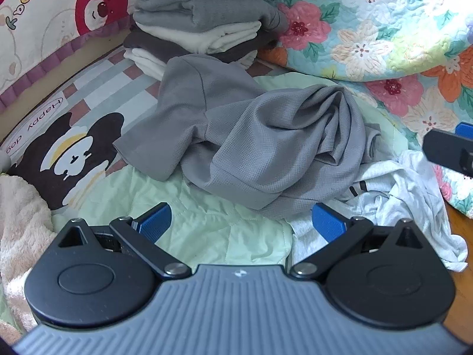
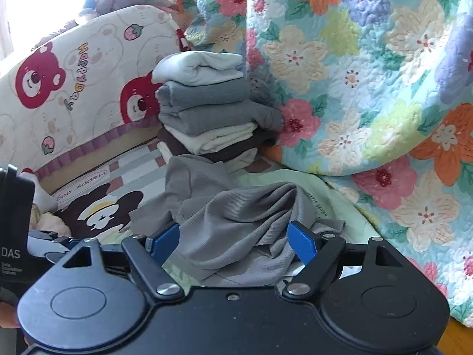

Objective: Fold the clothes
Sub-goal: 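Reach both grippers toward the crumpled grey T-shirt on the green sheet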

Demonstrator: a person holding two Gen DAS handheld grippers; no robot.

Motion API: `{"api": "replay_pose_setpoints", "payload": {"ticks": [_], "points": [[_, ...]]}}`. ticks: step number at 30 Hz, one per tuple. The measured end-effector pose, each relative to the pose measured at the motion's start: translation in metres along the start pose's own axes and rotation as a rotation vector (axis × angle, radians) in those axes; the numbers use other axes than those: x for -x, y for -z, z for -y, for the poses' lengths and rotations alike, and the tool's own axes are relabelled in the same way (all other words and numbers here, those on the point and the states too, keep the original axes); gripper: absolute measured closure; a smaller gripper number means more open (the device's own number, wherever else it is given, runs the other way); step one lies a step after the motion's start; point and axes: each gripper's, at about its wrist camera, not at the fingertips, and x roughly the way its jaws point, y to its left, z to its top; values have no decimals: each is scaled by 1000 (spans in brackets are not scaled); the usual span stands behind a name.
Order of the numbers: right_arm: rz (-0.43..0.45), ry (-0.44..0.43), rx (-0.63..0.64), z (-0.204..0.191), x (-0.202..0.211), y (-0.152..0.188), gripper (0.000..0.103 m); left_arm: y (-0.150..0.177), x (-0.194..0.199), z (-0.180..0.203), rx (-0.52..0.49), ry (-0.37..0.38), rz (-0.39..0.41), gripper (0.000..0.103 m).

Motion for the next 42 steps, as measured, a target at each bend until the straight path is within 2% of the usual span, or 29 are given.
{"api": "replay_pose_setpoints", "payload": {"ticks": [5, 10, 13, 19, 42], "points": [[17, 45, 45, -13, 5, -1, 19, -1, 6, -4, 16, 25, 25, 0], [21, -6, 37, -6, 5, -3, 19, -2, 12, -2, 28, 26, 53, 0], [17, -7, 38, -7, 3, -4, 19, -1, 11, 1, 21, 15, 70, 0], [14, 2, 49, -10, 2, -1, 19, 0, 6, 0, 8, -16, 50, 0], [8, 9, 63, -16, -1, 3, 19, 1, 12, 0, -9, 8, 71, 0]]}}
